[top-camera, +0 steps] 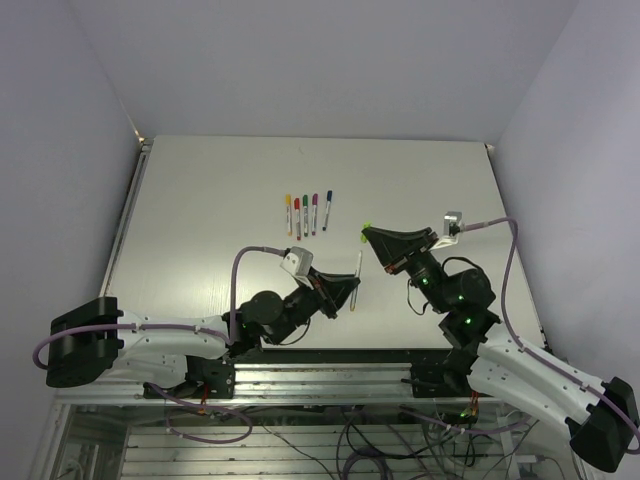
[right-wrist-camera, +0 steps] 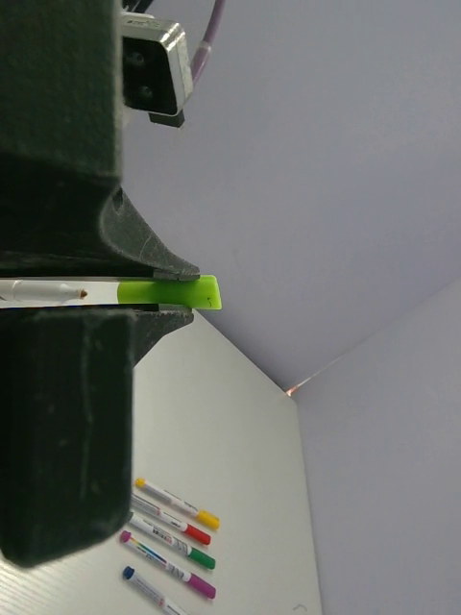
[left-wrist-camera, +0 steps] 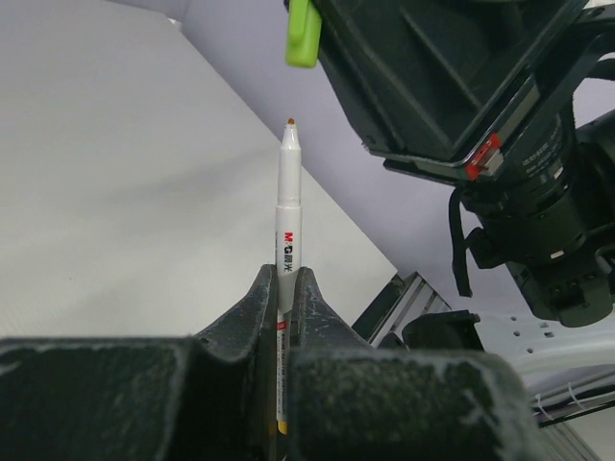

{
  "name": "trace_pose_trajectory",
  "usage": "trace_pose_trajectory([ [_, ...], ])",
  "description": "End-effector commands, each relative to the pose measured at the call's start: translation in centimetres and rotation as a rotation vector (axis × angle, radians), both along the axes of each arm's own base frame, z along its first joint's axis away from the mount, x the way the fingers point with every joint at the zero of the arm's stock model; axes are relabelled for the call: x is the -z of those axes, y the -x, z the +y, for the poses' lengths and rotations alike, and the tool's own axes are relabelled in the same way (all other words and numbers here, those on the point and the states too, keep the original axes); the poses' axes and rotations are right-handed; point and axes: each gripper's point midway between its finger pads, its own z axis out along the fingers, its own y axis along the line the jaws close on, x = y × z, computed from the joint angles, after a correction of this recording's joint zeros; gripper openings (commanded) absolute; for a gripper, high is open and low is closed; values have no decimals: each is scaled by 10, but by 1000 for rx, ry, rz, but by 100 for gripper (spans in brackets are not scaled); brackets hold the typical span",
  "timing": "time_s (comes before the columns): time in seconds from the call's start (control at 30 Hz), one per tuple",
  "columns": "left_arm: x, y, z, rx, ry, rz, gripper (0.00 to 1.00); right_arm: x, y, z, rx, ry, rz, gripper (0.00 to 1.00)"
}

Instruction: Insert the pens into the pen caps

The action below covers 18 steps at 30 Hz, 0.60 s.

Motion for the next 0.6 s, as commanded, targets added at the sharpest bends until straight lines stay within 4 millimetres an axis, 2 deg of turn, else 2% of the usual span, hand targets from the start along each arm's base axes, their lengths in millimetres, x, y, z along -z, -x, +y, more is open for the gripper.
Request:
trace_pose_trajectory([
  [0.0, -27, 1, 0, 7, 84, -33, 7, -4, 7, 6, -48, -18, -16, 0],
  [0.57, -28, -6, 8, -36, 90, -28, 7, 10, 12, 13, -107, -30, 41, 0],
])
